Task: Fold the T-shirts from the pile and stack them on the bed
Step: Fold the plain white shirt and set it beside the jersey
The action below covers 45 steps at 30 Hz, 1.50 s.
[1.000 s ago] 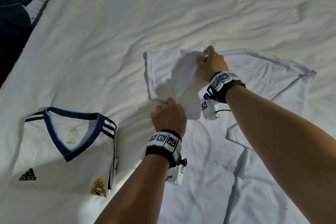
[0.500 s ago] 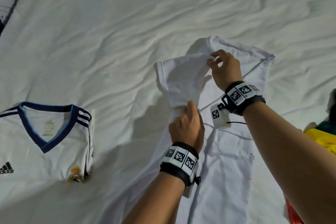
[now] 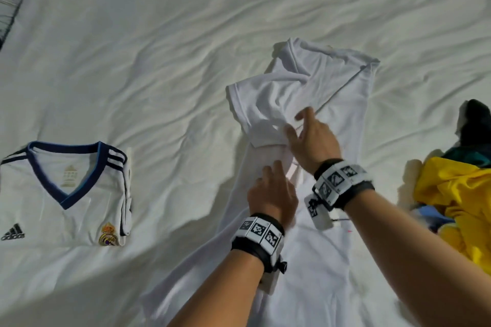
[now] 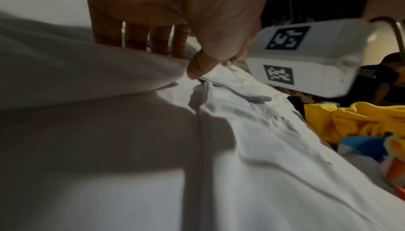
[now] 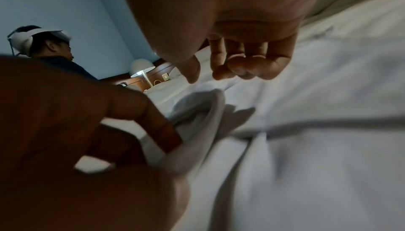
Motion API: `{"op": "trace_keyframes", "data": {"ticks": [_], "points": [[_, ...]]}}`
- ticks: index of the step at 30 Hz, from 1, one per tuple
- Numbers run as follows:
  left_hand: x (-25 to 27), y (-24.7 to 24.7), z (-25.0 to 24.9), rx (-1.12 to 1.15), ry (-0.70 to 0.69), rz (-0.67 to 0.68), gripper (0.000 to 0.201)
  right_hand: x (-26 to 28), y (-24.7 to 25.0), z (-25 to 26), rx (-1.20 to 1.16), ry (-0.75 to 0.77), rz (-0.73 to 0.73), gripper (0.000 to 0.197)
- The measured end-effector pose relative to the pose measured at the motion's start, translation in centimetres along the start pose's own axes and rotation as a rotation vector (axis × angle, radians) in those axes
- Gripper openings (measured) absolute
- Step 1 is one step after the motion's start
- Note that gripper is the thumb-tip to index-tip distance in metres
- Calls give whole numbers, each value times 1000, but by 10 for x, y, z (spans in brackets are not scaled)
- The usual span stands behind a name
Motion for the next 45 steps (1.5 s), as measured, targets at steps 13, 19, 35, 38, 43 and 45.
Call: {"op": "trace_keyframes", "data": {"ticks": [13, 19, 35, 38, 43, 45], "points": [[145, 19, 97, -250, 109, 220, 42, 102, -89, 3, -345, -284, 135, 52], [188, 16, 83, -374, -44, 297, 32, 115, -79, -8, -370, -287, 47, 43], [157, -39, 123, -524, -377, 340, 70, 121, -91, -21, -425, -271, -47, 36], [149, -50, 145, -527, -458, 305, 73, 125, -90, -21, -433, -293, -98, 37], [149, -49, 158, -530, -504, 242, 71, 133, -103, -11, 135, -94, -102, 67], [147, -50, 156, -544, -499, 245, 70, 134, -116, -4, 334, 43, -6, 69]]}}
Point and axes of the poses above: each hand's wrist, its own x-axis away from the middle knuckle, its own y-axis out of the back of the hand, z = x × y, the point moved 2 cm from there along -x, towards the middle knuckle, and after that the axes turned 12 degrees about z, right-handed, at the moved point
